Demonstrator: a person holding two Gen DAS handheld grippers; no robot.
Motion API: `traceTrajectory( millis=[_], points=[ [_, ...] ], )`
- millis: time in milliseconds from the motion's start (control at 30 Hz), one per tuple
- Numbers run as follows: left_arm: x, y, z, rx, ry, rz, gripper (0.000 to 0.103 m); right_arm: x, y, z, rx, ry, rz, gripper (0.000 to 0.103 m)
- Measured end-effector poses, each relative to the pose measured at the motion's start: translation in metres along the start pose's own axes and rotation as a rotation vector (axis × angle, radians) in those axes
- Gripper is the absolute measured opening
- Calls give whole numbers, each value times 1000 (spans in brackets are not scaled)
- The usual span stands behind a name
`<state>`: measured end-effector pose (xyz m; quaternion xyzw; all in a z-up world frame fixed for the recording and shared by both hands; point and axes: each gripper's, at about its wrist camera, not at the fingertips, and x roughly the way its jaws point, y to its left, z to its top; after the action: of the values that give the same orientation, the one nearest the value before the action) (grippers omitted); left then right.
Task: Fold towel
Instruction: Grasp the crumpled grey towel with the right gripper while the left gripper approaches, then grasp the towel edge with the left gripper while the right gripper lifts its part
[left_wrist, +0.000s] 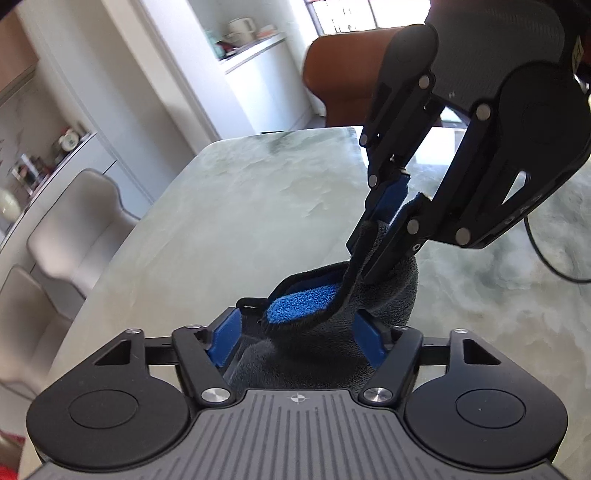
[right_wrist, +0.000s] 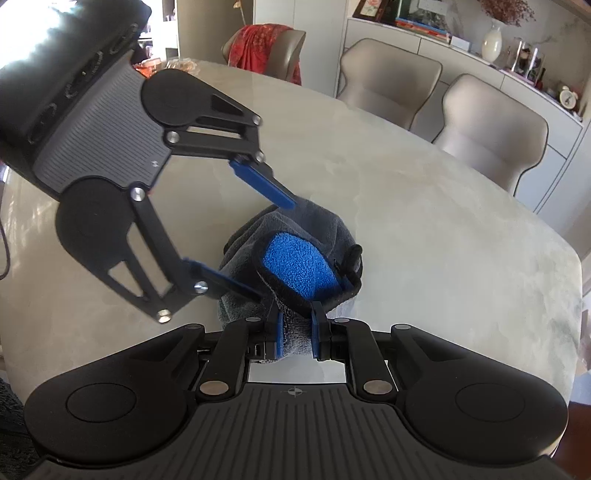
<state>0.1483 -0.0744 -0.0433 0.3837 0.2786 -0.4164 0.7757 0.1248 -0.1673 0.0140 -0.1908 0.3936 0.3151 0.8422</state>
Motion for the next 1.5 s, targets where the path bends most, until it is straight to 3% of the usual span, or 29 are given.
traceTrajectory(
  millis=[133, 233, 433, 933, 1000, 1100, 1267, 1367, 1400, 1500],
  points=[
    [13, -3, 1, 91, 41, -20, 34, -2, -3, -2, 15, 6, 1, 14],
    [17, -4, 4, 124, 44, -32, 29, -4, -4, -2, 23, 9, 4, 14],
    [23, -8, 10, 218, 55, -48, 29, -5, 2, -5, 26, 14, 20, 15],
    [19, -7, 11, 348, 12, -60, 30, -15, 8, -10, 49, -9, 12, 15],
    [20, -7, 13, 346, 10, -63, 27, -16, 8, -10, 48, -15, 13, 15],
    [23, -6, 15, 345, 14, -73, 4, -18, 9, -10, 51, -18, 12, 16],
    [17, 7, 18, 249, 20, -57, 3, -20, 8, -12, 62, -23, 12, 17],
    [0, 24, 19, 114, -6, -47, 3, -20, 6, -10, 76, -47, 29, 28],
    [-7, 29, 19, 79, -14, -41, 3, -21, 6, -10, 80, -58, 34, 36],
    [-30, 35, 13, 40, -26, 20, 3, -21, 5, -8, 63, -66, 27, 52]
  ],
)
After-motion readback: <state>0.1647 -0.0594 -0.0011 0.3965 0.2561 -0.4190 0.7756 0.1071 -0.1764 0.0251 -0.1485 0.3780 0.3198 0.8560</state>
